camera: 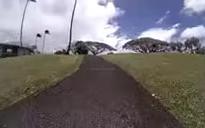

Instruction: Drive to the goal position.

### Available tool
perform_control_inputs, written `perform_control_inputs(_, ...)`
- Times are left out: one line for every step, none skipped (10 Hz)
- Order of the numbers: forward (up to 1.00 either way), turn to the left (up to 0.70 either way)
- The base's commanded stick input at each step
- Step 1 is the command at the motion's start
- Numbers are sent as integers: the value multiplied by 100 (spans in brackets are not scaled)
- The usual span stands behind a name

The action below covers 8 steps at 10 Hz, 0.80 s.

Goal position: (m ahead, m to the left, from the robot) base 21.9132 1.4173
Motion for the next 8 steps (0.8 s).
perform_control_inputs(70, 9)
perform_control_inputs(70, 24)
perform_control_inputs(70, 35)
perform_control_inputs(70, 10)
perform_control_inputs(70, 4)
perform_control_inputs(70, 2)
perform_control_inputs(70, 2)
perform_control_inputs(70, 2)
